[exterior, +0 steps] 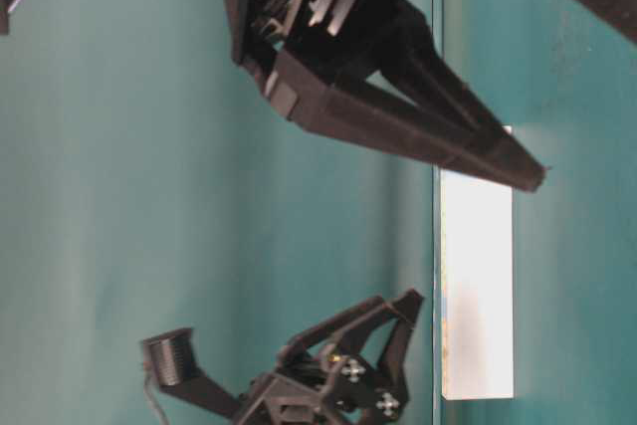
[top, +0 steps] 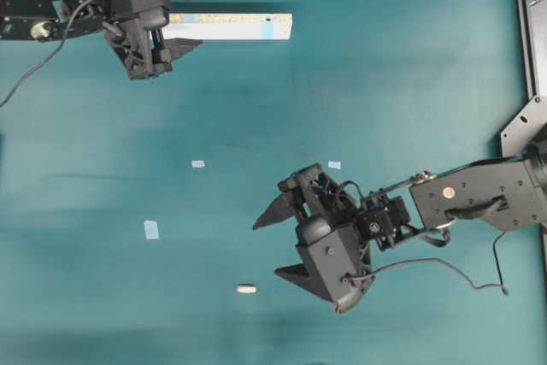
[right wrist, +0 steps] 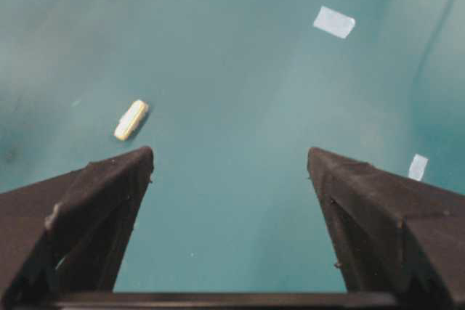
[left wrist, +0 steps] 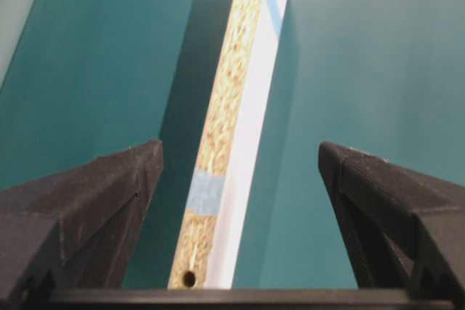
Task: Move the wooden board into place and insert the rod into its hole.
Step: 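Lower the open left gripper over the end of the white board, then close the left gripper on the board end and lift it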
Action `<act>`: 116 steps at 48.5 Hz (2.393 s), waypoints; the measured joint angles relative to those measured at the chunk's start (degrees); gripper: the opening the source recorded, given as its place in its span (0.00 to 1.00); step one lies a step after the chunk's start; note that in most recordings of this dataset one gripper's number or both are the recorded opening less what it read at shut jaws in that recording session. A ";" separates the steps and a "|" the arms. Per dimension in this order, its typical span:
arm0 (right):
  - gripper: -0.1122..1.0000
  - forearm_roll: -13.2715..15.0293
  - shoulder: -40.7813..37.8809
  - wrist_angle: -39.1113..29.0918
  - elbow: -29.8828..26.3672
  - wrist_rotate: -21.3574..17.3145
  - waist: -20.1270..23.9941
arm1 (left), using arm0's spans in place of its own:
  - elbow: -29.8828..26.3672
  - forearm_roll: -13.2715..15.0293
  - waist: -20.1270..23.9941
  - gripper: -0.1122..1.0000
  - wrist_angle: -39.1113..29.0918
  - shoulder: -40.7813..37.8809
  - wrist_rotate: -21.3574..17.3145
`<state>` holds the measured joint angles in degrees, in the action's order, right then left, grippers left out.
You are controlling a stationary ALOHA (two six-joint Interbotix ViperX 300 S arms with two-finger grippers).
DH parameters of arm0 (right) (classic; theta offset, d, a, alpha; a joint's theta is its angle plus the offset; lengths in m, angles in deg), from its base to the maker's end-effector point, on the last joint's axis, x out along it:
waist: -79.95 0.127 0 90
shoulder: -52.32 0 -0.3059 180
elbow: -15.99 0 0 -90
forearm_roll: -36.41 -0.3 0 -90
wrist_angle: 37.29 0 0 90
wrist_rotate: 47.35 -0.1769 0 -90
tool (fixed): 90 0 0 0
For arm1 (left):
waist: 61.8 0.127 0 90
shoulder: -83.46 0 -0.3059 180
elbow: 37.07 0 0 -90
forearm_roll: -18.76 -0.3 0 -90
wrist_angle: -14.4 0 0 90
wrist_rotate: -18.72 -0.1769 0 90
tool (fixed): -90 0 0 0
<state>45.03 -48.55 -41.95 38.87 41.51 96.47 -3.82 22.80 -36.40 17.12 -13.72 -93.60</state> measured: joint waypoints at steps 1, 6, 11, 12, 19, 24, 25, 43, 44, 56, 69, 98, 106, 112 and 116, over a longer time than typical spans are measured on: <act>0.99 0.00 0.00 -0.18 -0.18 0.09 0.00 | 0.00 0.00 0.18 0.92 0.09 -0.26 -0.18; 0.99 0.00 0.00 -1.05 -0.70 0.00 0.00 | -0.26 0.00 0.88 0.92 0.09 -2.02 -1.23; 0.99 0.09 0.00 -2.20 -1.05 0.00 0.00 | -0.70 0.00 1.23 0.92 0.09 -3.60 -1.85; 0.99 0.00 0.00 -2.46 -1.23 0.00 0.00 | -0.79 0.00 1.41 0.92 0.09 -3.87 -2.02; 0.99 0.00 0.00 -3.69 -2.02 0.09 0.00 | -1.32 0.00 1.67 0.91 0.09 -5.98 -2.72; 0.99 -0.09 0.00 -4.83 -2.37 -0.09 0.00 | -1.41 0.00 2.20 0.91 0.09 -7.38 -3.16; 0.99 -0.09 0.00 -5.10 -2.46 0.00 0.00 | -1.49 0.00 2.29 0.91 0.09 -7.73 -3.16; 0.99 -0.18 1.23 -7.56 -2.46 -2.11 0.00 | -2.37 0.00 2.72 0.91 1.76 -12.13 -3.25; 0.99 -0.09 1.23 -7.65 -2.55 -2.46 0.00 | -2.55 0.00 2.72 0.91 1.85 -12.39 -3.25; 0.99 -0.09 1.41 -7.65 -2.55 -4.39 0.00 | -4.48 -0.09 3.25 0.91 2.46 -15.21 -3.25; 0.99 -0.18 1.58 -7.73 -2.46 -4.39 0.00 | -5.01 0.00 3.34 0.83 2.64 -16.44 -3.25; 0.99 -0.09 2.90 -9.76 -2.55 -4.39 0.00 | -5.10 0.00 3.16 0.30 2.46 -16.61 -3.16; 0.99 -0.09 4.22 -11.43 -2.46 -4.39 0.09 | -5.36 0.00 3.25 0.30 1.41 -16.35 -2.90; 0.99 0.00 5.36 -12.83 -2.46 -4.39 0.09 | -6.15 -0.09 3.08 0.30 -2.46 -14.33 -2.81; 0.99 0.00 6.24 -13.54 -2.46 -4.31 0.09 | -7.29 0.00 2.29 0.30 -5.45 -12.66 -2.81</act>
<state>45.03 -42.31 -55.49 36.41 37.20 96.56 -11.12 22.80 -34.12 11.67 -26.38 -96.42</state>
